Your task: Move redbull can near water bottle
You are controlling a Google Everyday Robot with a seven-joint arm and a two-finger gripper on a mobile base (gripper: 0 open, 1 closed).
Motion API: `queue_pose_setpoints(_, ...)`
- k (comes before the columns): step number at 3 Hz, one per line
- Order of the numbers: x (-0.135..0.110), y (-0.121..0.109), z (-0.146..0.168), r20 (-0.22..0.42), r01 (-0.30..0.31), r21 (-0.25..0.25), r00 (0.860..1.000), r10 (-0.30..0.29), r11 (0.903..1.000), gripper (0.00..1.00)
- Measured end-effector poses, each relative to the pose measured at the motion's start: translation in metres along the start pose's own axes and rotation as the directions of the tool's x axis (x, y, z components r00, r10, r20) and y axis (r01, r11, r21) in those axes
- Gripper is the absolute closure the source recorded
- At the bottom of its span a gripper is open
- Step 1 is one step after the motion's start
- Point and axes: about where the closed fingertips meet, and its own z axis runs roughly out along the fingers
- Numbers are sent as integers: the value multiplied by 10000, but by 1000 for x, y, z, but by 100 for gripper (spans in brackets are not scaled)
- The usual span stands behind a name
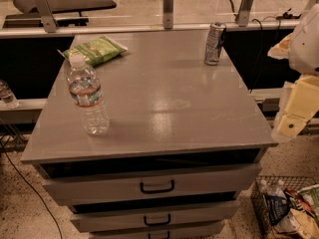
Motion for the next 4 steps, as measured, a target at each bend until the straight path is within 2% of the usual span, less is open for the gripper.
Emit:
queue_pose_setpoints(1, 0, 0, 0, 1, 0, 2, 10000, 0, 10000, 0)
queue_pose_setpoints(2, -3, -46, 15, 576, 42, 461, 9983, -69, 9989, 0)
queue_pose_setpoints(3, -5, -109, 35, 1323, -190, 983, 9912, 58, 9950, 0)
queue_pose_setpoints(4, -15, -165, 68, 2103, -694, 1400, 9769, 388, 9877, 0)
